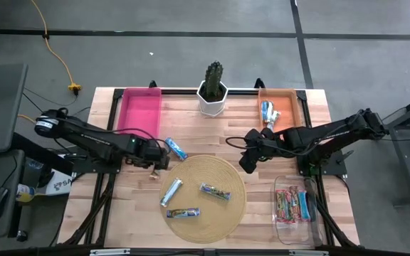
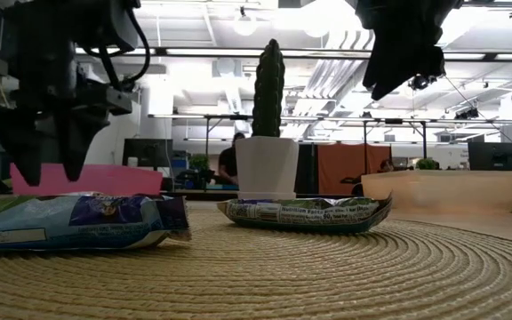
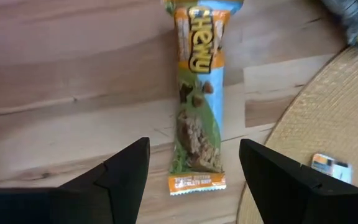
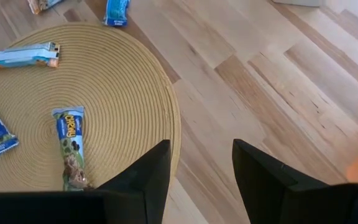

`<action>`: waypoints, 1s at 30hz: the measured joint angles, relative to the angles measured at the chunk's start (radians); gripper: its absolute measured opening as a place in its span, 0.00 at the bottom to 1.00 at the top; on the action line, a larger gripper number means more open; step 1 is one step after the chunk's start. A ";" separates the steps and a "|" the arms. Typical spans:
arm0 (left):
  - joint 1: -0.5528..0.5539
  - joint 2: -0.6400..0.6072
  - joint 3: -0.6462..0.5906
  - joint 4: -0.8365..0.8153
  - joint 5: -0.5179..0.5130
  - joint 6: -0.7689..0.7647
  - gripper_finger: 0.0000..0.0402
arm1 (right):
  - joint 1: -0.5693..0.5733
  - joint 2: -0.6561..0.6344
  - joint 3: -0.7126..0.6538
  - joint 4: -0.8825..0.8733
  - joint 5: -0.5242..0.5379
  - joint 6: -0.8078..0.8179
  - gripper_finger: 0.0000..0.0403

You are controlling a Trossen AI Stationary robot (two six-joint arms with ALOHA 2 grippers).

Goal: Pick and place Granola Bars by type
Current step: Put the yellow granola bar into the orange bin

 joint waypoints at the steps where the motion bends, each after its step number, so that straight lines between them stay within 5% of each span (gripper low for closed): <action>1: -0.006 0.013 0.000 0.006 0.000 -0.003 0.61 | 0.000 0.000 0.000 -0.001 0.001 -0.003 0.39; 24: -0.008 0.200 0.004 0.109 0.039 0.029 0.61 | 0.000 0.000 0.000 -0.015 -0.005 -0.027 0.39; 30: -0.008 0.201 0.001 0.100 0.047 0.050 0.48 | 0.000 0.000 0.000 -0.017 -0.005 -0.027 0.39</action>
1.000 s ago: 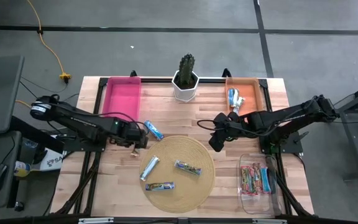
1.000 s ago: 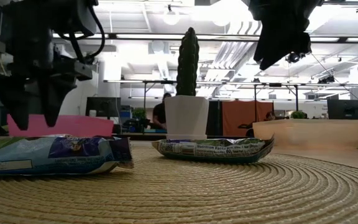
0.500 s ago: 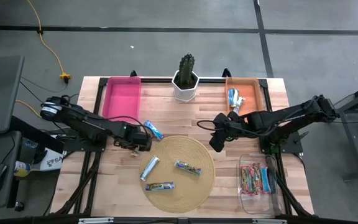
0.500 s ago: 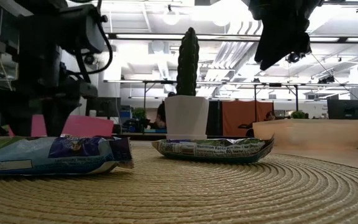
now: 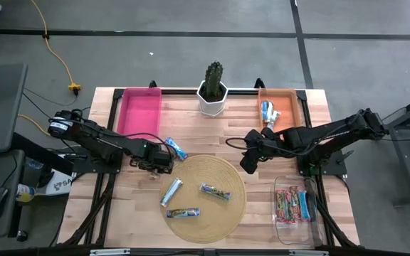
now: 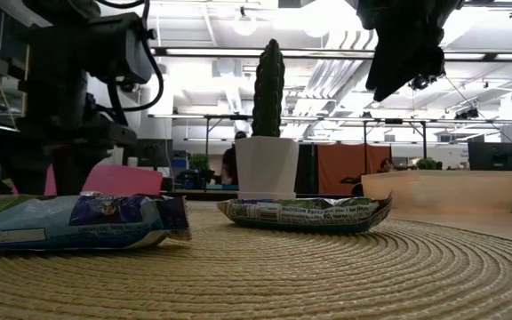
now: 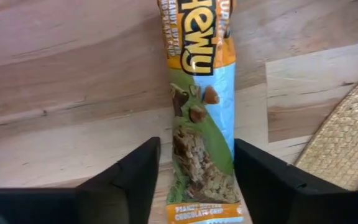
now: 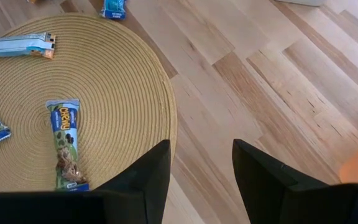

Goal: Pick and place Granola Bars by type
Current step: Put the yellow granola bar into the orange bin

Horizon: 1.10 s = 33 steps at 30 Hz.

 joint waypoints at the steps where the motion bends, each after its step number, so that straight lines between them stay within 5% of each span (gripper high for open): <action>1: 0.000 0.000 -0.001 -0.003 0.001 0.002 0.45 | 0.000 0.000 0.000 0.000 0.000 0.000 0.39; 12: 0.000 -0.003 -0.002 -0.018 0.022 0.047 0.27 | 0.000 0.000 0.000 0.000 0.000 -0.018 0.39; 27: 0.000 -0.116 -0.004 0.080 -0.001 0.249 0.23 | 0.000 0.000 0.000 0.006 -0.004 -0.024 0.39; 33: -0.001 -0.183 -0.004 0.287 -0.082 0.387 0.23 | 0.000 0.000 0.000 0.108 -0.025 -0.099 0.39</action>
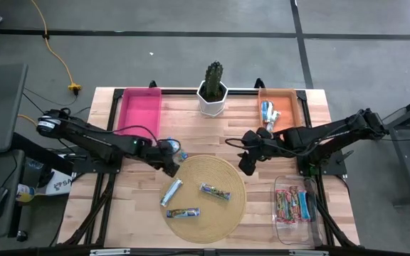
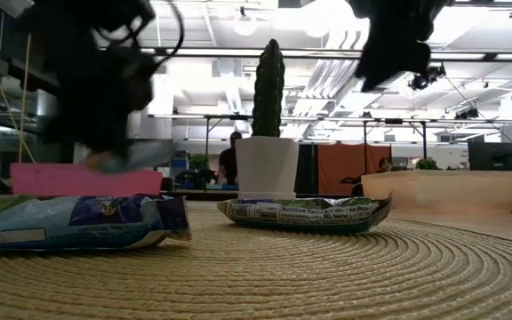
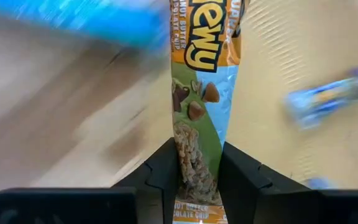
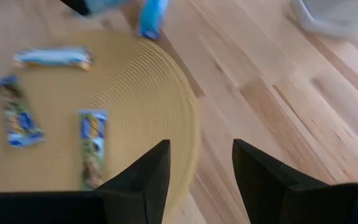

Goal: Pick and place Granola Bars by type
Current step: Put the yellow granola bar into the orange bin

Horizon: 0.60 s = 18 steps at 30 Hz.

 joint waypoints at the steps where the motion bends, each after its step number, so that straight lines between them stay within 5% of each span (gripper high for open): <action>1: 0.000 -0.009 0.000 0.054 -0.016 0.038 0.23 | 0.000 0.000 0.000 0.029 -0.002 -0.018 0.39; 11: 0.000 -0.036 0.002 0.593 -0.072 0.462 0.23 | -0.001 0.000 0.000 0.351 -0.089 -0.211 0.39; 18: 0.000 -0.036 0.002 0.742 -0.074 0.639 0.23 | -0.002 0.000 0.000 0.569 -0.120 -0.317 0.39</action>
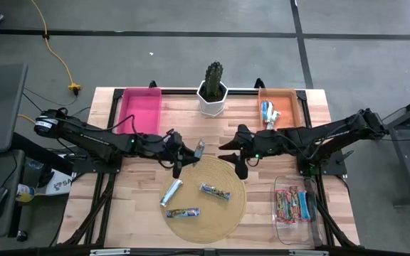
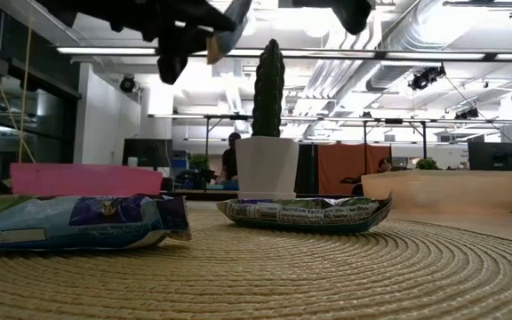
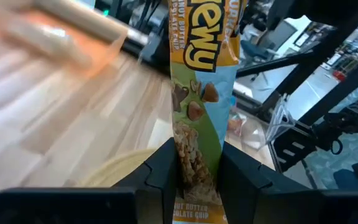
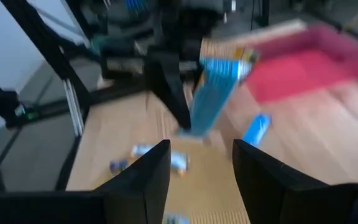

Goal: Pick and place Granola Bars by type
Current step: Put the yellow granola bar into the orange bin

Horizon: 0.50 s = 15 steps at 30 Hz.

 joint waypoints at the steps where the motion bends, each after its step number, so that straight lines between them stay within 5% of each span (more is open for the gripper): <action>1: 0.000 0.000 0.000 0.011 0.000 0.018 0.23 | -0.004 0.000 0.000 0.028 0.002 -0.013 0.39; 15: 0.000 0.000 0.000 0.190 -0.058 0.234 0.23 | -0.103 0.000 0.000 0.224 -0.110 -0.117 0.51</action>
